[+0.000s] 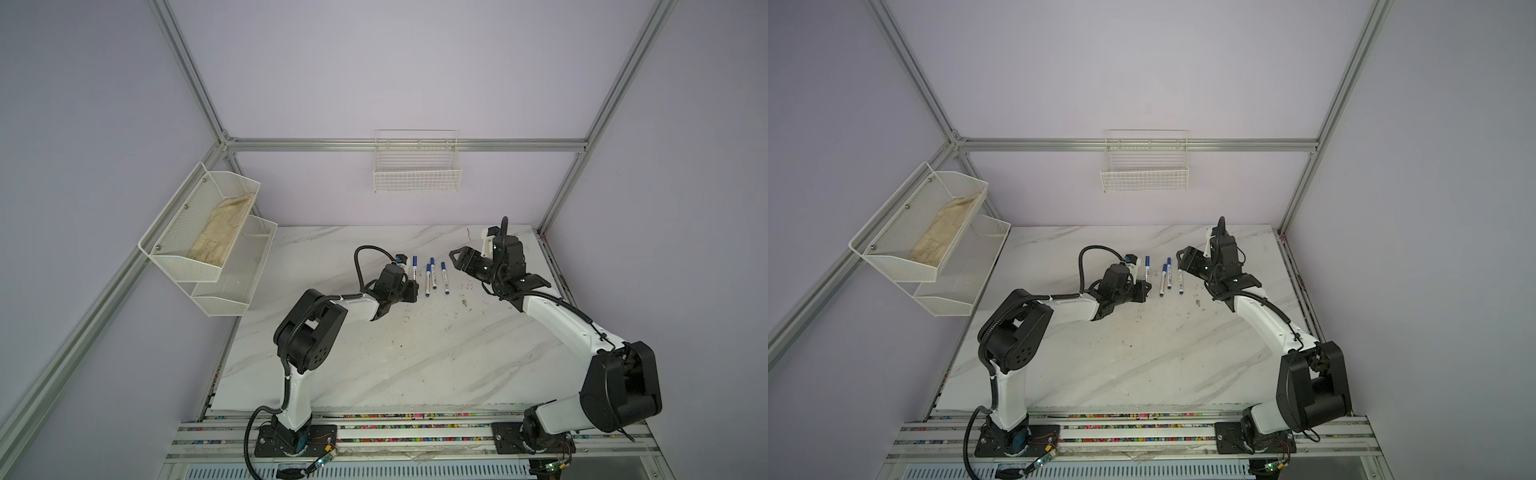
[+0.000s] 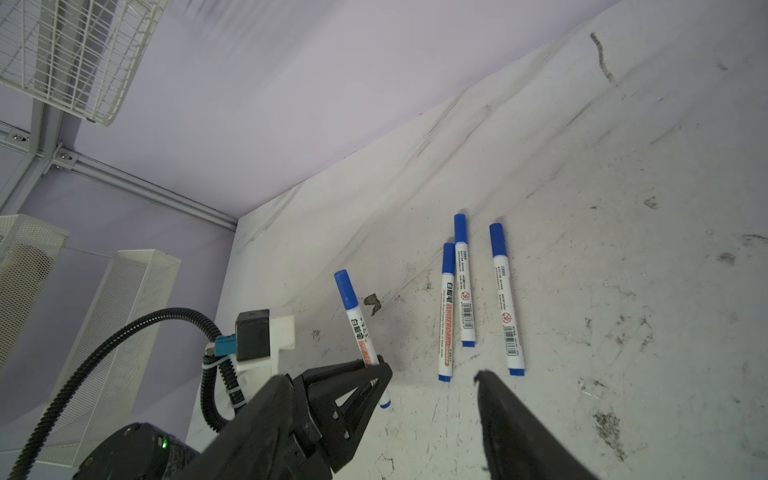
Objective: Insert the pens into the pen caps
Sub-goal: 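Lower the capped marker beside the other markers and open the left gripper while right withdraws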
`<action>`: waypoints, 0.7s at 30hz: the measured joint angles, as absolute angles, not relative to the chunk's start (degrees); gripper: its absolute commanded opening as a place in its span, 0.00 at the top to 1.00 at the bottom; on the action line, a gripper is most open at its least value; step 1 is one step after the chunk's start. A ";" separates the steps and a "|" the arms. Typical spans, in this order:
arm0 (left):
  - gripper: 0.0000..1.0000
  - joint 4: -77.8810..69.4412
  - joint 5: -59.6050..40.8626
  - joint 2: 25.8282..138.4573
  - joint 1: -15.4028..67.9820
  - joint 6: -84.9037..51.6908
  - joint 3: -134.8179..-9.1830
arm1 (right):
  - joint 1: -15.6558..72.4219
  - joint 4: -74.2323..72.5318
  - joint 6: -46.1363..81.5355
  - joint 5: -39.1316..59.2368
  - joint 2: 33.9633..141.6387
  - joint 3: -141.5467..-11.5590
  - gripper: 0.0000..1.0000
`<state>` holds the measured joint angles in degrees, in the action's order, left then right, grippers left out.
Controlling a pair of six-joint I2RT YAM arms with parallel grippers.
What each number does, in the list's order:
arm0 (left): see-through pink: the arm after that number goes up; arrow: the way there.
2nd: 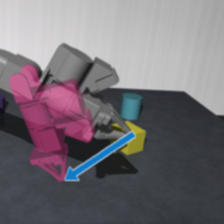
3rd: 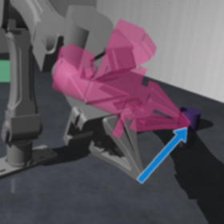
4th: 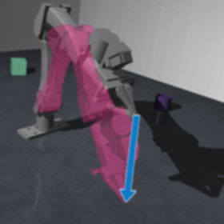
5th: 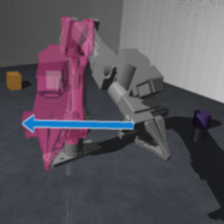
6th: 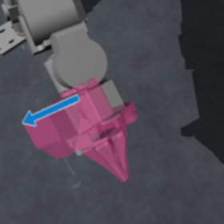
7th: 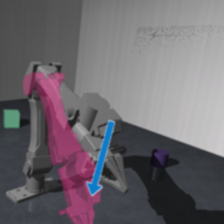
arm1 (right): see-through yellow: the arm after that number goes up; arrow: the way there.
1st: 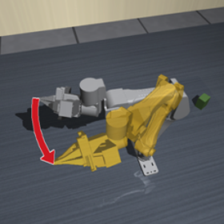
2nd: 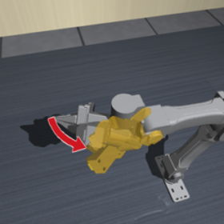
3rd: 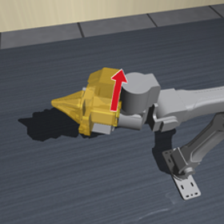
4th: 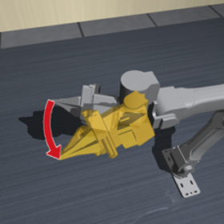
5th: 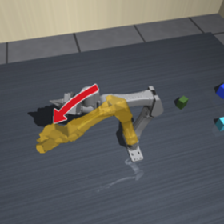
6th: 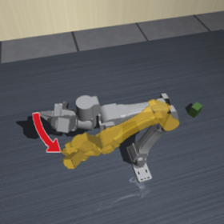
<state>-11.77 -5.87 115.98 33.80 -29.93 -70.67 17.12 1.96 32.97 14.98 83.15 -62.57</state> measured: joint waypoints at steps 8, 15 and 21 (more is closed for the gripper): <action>1.00 1.02 -7.84 121.67 33.74 -31.97 -81.36 | 17.12 2.02 32.56 14.37 82.37 -61.82 0.28; 0.92 8.62 -9.45 124.75 33.45 -33.91 -85.67 | 17.12 2.15 32.23 14.11 81.21 -61.45 0.29; 0.77 14.28 -10.22 126.89 33.36 -34.33 -90.78 | 17.12 2.11 31.90 13.87 80.88 -61.23 0.30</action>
